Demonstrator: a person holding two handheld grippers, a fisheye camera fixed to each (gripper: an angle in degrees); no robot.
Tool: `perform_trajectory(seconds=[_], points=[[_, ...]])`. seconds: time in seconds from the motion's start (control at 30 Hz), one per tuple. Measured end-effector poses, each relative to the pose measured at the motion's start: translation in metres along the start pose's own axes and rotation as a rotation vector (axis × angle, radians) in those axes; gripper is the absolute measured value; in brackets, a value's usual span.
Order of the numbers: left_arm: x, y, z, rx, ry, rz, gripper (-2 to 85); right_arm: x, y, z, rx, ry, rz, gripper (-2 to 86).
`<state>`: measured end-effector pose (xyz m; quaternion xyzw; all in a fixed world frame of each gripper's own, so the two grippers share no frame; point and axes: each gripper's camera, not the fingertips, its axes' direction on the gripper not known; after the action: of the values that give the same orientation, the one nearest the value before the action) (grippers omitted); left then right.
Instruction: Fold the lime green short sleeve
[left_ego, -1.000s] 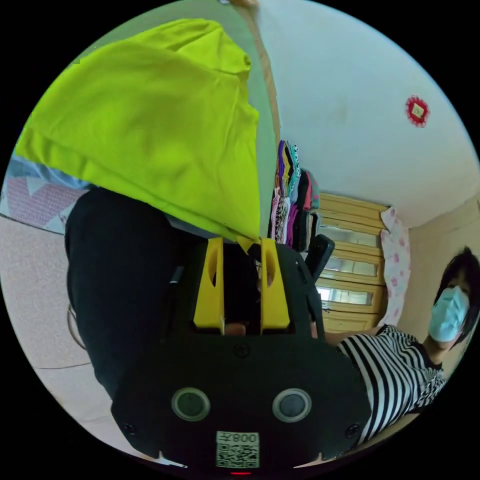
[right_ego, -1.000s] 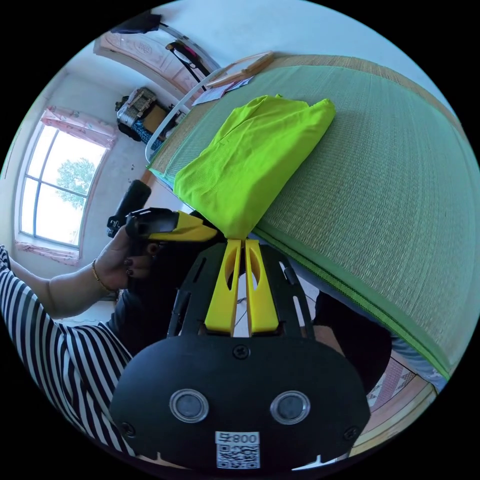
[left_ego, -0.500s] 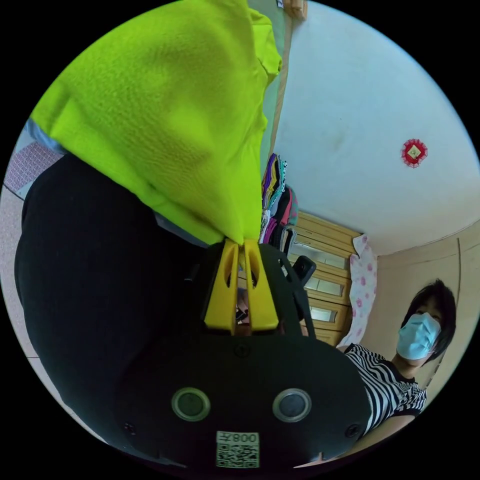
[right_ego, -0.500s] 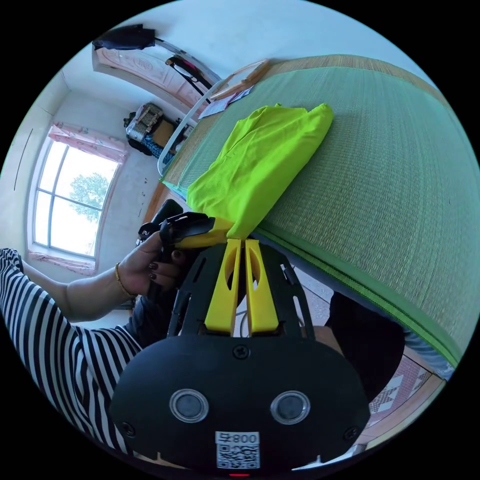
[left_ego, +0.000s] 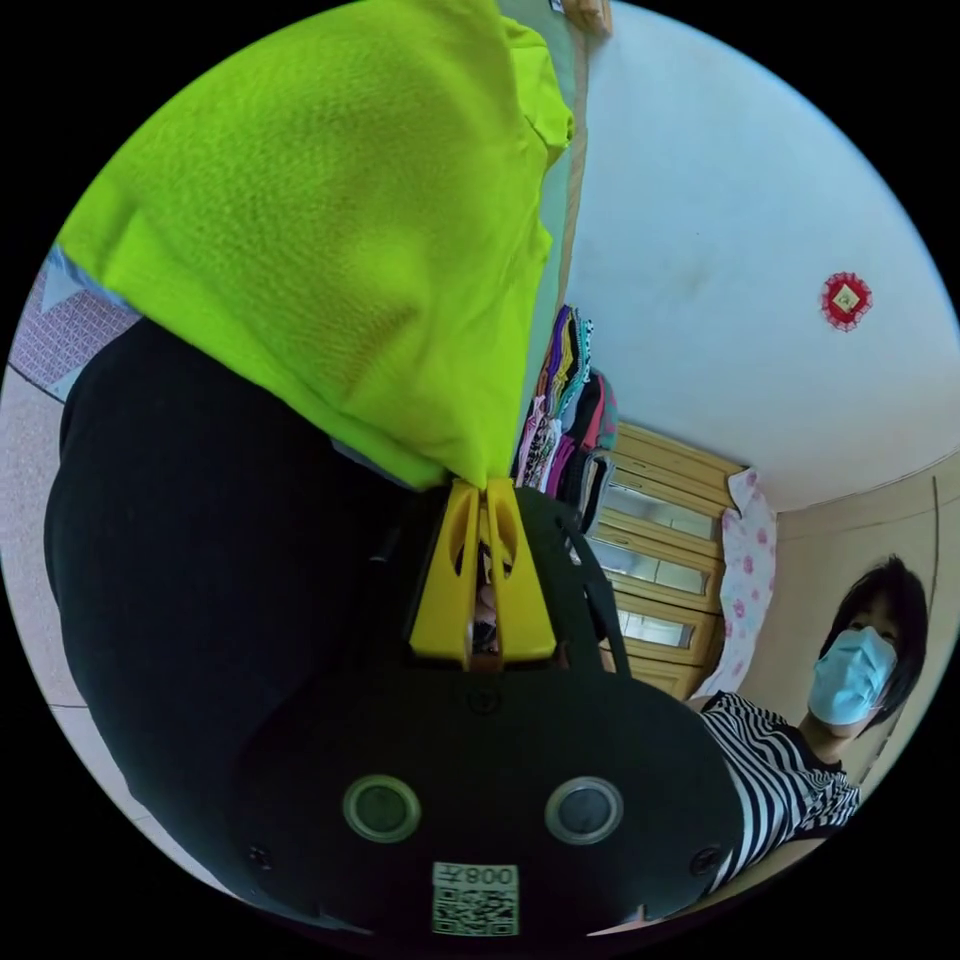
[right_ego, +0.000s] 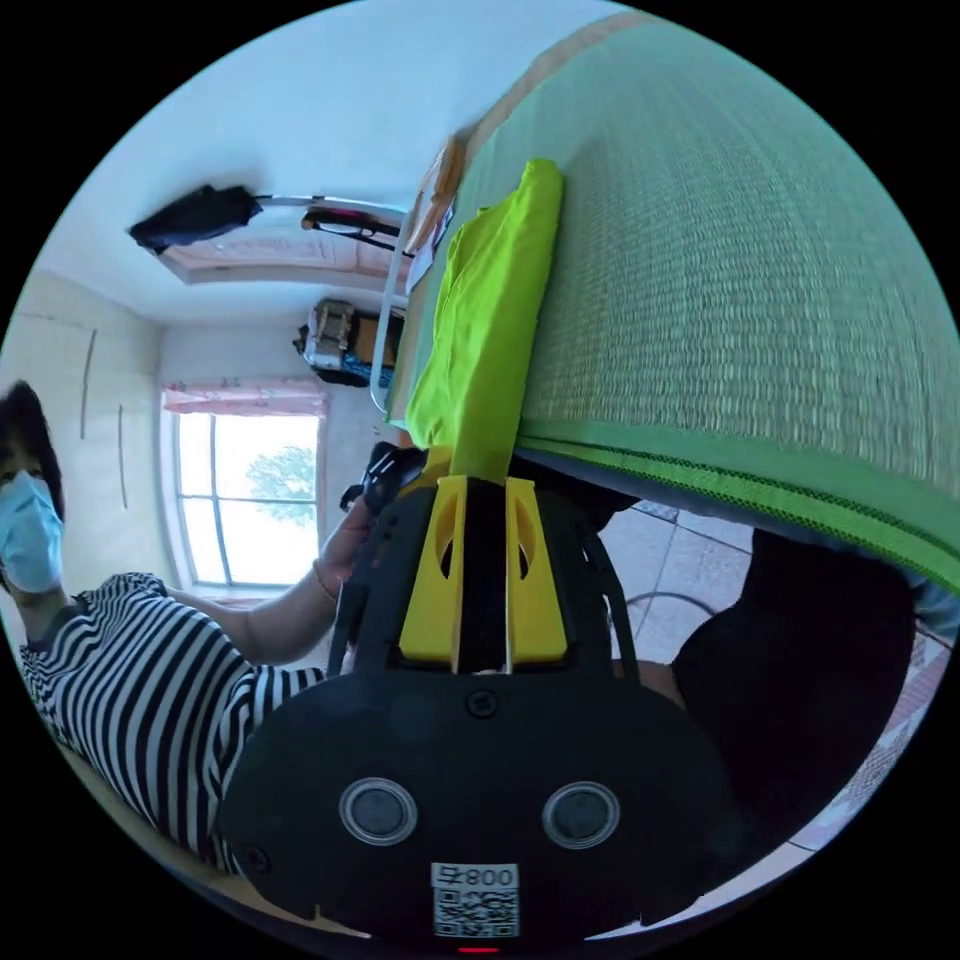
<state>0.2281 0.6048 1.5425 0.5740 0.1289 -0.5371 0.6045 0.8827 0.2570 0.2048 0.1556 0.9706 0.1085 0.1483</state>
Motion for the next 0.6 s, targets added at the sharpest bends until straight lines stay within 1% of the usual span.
perform_trajectory(seconds=[0.13,0.3,0.6], points=[[0.001,0.001,-0.006,0.010,-0.036,-0.004,1.2,0.018,-0.012,0.023,-0.004,-0.093,0.017,9.7],[0.002,0.003,-0.012,0.017,-0.067,-0.006,1.1,0.052,-0.020,0.055,0.018,-0.216,0.098,11.4],[0.004,0.007,-0.021,0.005,-0.095,-0.002,1.1,0.089,-0.026,0.107,-0.003,-0.253,0.169,9.9]])
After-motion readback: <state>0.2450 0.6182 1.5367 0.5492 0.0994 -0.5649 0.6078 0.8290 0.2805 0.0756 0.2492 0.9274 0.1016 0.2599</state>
